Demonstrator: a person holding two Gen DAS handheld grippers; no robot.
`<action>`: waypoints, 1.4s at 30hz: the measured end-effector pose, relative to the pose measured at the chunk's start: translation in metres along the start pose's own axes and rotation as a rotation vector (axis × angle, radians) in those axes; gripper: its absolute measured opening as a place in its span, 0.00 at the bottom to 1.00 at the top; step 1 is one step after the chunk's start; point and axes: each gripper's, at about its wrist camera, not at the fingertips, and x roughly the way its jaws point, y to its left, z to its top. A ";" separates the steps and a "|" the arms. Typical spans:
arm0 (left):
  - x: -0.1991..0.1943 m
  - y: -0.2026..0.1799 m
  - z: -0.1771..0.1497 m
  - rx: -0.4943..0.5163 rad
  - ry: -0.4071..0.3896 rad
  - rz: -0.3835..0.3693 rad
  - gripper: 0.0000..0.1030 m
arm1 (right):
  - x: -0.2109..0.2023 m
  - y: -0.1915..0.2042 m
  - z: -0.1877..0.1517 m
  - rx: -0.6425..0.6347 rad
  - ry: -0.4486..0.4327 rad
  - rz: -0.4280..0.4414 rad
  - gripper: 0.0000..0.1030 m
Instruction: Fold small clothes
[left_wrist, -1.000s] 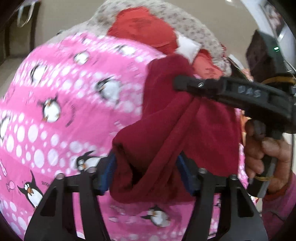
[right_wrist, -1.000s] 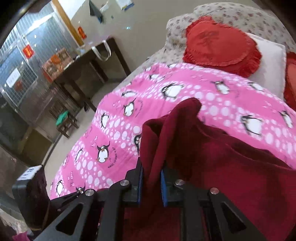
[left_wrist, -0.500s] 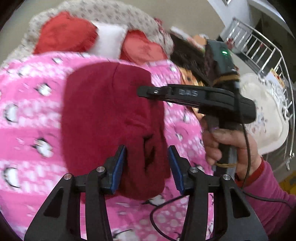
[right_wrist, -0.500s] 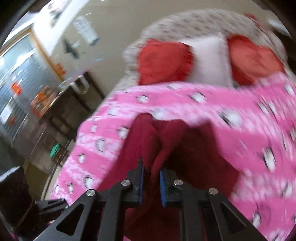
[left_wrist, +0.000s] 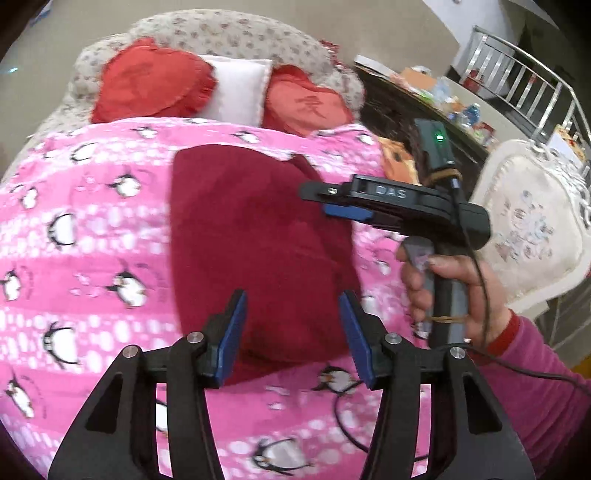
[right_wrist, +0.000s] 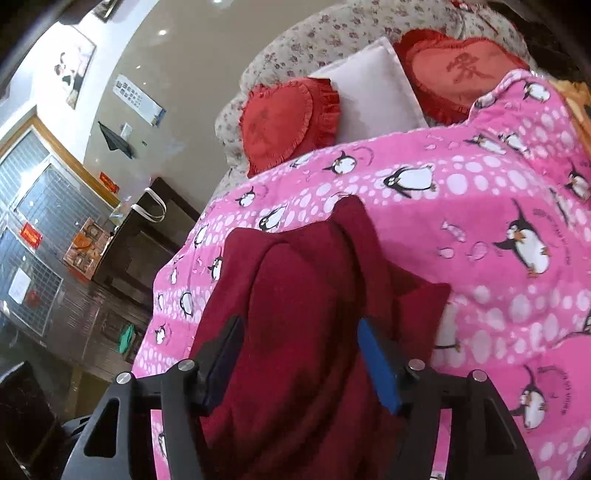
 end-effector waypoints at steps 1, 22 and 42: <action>0.002 0.005 -0.001 -0.018 0.006 0.006 0.50 | 0.004 0.005 0.001 -0.013 0.010 -0.015 0.60; 0.033 0.003 -0.005 0.026 0.060 0.034 0.55 | -0.012 0.026 0.013 -0.188 -0.094 -0.158 0.12; 0.068 0.004 -0.010 0.014 0.107 0.069 0.60 | -0.018 0.027 -0.068 -0.120 0.152 -0.090 0.24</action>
